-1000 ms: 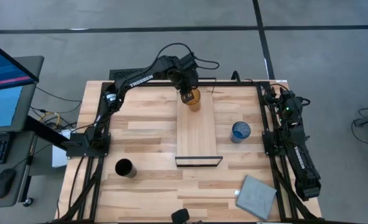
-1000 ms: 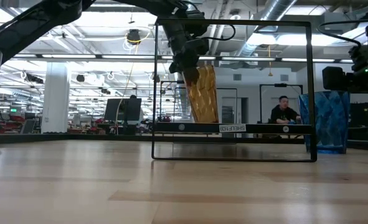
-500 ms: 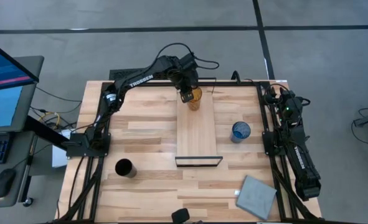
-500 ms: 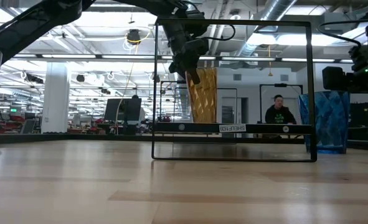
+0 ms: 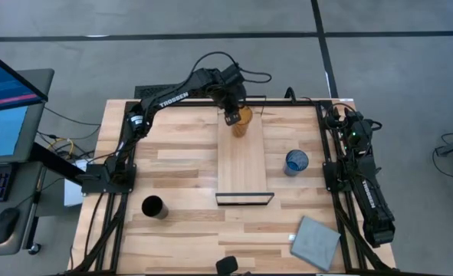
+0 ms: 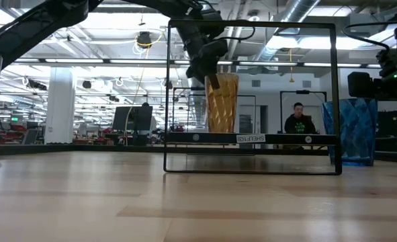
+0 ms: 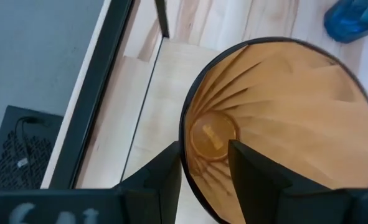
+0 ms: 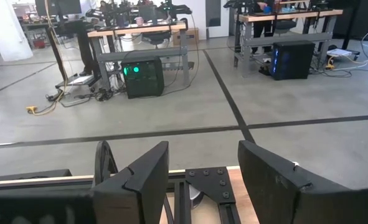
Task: Stack small to large cups/mugs on shelf
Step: Put the brown cup on the shelf, then put the black cup on the shelf
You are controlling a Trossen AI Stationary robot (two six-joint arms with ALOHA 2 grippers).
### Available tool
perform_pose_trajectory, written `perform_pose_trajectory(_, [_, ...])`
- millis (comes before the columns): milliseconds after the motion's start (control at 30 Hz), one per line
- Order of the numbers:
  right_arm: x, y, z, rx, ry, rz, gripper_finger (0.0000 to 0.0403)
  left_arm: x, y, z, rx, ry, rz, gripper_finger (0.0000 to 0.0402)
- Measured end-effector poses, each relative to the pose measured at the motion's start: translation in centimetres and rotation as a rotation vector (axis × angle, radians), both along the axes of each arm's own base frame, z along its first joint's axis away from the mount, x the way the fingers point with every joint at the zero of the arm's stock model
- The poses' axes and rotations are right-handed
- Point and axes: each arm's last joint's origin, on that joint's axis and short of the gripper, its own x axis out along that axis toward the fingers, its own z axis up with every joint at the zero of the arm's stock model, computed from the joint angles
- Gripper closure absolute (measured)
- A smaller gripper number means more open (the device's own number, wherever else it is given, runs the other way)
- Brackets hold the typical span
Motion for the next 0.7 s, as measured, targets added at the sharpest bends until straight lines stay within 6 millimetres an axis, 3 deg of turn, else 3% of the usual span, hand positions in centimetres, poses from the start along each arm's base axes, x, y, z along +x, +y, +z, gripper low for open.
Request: perform_pose_trajectory(700, [0.00, 0.00, 0.00, 0.000, 0.000, 0.000, 0.0189, 0.32, 0.33, 0.32, 0.065, -0.028, 0.026, 0.0265])
